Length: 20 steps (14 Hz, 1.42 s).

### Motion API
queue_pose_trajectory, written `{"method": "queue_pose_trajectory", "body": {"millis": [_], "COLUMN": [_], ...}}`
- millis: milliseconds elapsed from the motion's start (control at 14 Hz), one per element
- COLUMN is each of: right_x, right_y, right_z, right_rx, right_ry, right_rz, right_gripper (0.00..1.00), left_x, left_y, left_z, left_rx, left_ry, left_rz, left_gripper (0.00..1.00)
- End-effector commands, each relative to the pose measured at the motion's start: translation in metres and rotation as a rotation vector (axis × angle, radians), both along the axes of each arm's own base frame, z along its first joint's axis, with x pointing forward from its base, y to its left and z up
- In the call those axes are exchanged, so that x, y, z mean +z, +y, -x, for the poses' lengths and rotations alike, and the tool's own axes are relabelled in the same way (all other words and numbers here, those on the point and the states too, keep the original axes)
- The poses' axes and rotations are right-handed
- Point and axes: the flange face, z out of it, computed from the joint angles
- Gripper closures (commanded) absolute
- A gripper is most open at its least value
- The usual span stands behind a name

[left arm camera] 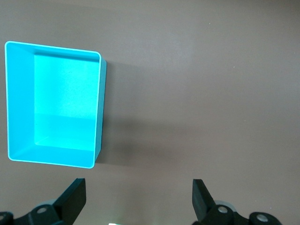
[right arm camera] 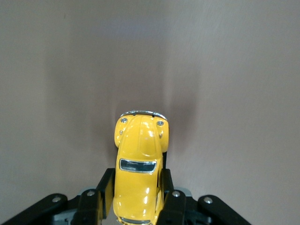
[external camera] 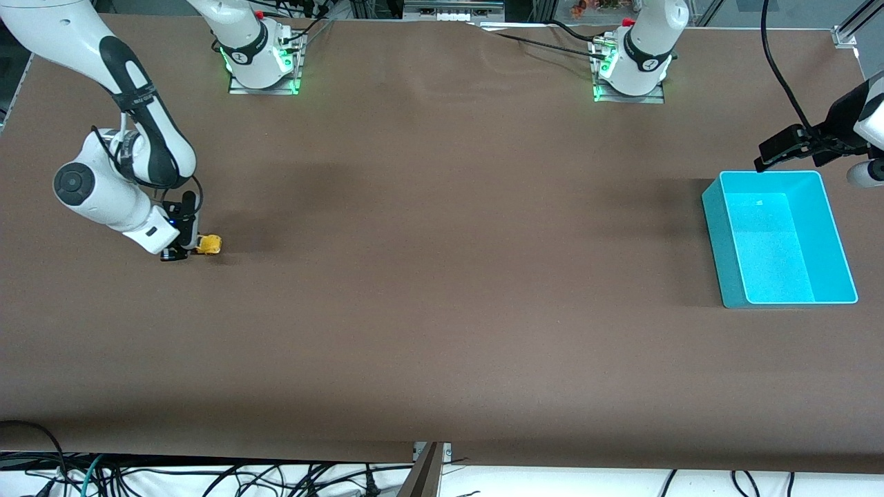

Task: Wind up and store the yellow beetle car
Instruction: 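Drag the car backward along the table with the right gripper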

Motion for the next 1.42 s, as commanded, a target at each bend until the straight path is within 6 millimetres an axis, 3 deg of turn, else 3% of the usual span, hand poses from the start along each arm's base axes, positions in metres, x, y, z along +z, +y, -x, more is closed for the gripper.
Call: {"method": "queue_pose_trajectory", "body": {"millis": [0, 712, 1353], "right_x": [-0.003, 0.003, 0.000], "right_y": [-0.023, -0.103, -0.123], "right_z": [0.009, 0.025, 0.028], "right_rx": [0.015, -0.002, -0.031], "right_ry": [0.003, -0.013, -0.013], "right_rz": [-0.007, -0.008, -0.015], "right_gripper": [0.57, 0.56, 0.56], "left_x": [0.004, 0.005, 0.004], "left_y": [-0.002, -0.002, -0.002], "left_z": [-0.002, -0.002, -0.002], "left_rx": [0.000, 0.000, 0.000], "left_ry": [0.003, 0.001, 0.003], "left_rz": [0.027, 0.027, 0.027], "left_gripper": [0.00, 0.00, 0.00]}}
